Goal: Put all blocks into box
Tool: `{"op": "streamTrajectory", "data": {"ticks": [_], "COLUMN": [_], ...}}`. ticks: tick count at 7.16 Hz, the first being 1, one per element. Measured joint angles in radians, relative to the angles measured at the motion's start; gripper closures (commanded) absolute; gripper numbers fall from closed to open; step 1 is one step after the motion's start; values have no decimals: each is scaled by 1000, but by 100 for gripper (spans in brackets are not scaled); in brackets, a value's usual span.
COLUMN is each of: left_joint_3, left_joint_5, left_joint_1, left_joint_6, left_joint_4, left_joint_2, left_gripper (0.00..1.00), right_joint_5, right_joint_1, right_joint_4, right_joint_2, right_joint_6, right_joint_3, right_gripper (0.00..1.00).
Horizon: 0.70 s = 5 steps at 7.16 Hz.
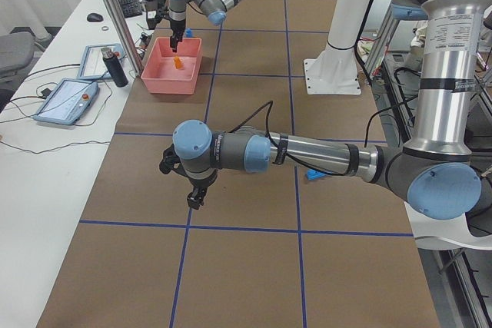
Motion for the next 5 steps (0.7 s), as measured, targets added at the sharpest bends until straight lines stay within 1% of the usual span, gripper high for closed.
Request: {"op": "streamTrajectory", "data": {"ticks": [1, 2, 3, 4, 5], "left_joint_3": [5, 6, 5, 4, 4], "left_joint_5": [1, -1, -4, -4, -1], "left_joint_1": [10, 25, 57, 108, 174], "left_joint_6": [-28, -123, -244, -328, -427], "left_joint_4": [-63, -114, -202, -304, -379], "left_joint_2": [-14, -28, -25, -3, 25], "left_gripper": [0, 0, 0, 0, 0], "right_joint_5": [10, 40, 84, 119, 150], "right_joint_1": [15, 45, 83, 118, 157], "right_joint_4": [-1, -10, -46, -110, -205], "right_joint_2": [0, -4, -18, -52, -116], "right_joint_6": [-11, -37, -71, -113, -177], "right_joint_3": [2, 15, 58, 136, 262], "right_gripper": [1, 1, 1, 1, 0]}}
